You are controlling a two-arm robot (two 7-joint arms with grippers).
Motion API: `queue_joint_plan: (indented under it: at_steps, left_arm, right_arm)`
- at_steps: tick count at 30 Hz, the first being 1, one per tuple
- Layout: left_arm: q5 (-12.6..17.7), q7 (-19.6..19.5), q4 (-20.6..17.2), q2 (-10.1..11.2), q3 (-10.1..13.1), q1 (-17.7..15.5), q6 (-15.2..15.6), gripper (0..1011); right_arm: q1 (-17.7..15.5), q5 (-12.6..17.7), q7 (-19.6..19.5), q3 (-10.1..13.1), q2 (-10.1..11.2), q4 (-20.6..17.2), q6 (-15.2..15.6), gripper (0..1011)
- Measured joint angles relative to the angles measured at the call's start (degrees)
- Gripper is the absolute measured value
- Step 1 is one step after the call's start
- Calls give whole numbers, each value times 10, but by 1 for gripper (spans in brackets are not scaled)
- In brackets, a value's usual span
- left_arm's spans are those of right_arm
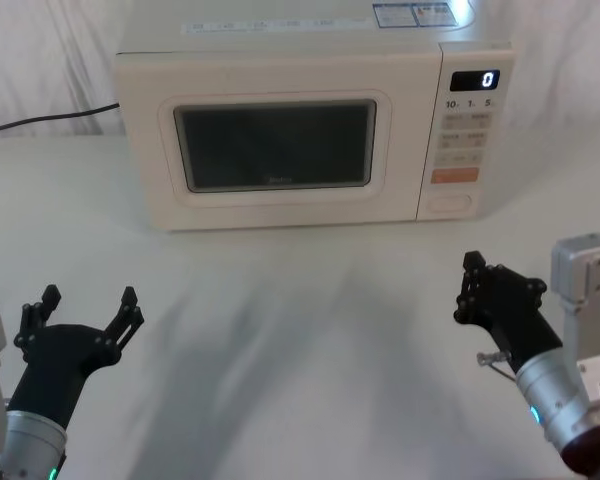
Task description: Press the button to open the microwave door with one hand; close the microwave door with the other hand.
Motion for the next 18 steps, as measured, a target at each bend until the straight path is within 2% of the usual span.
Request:
queue_joint_plan:
  at_steps: [5,12,18]
  left_arm:
    - [0,0,0,0,0,0,0,1001]
    - [0,0,0,0,0,0,0,1001]
    - [0,0,0,0,0,0,0,1001]
  right_arm:
    - [34,5,13,13,-12,38,16,0]
    - [79,2,22,24,-25,91,23,0]
    - [125,-7,25,29,-39,152,12,0]
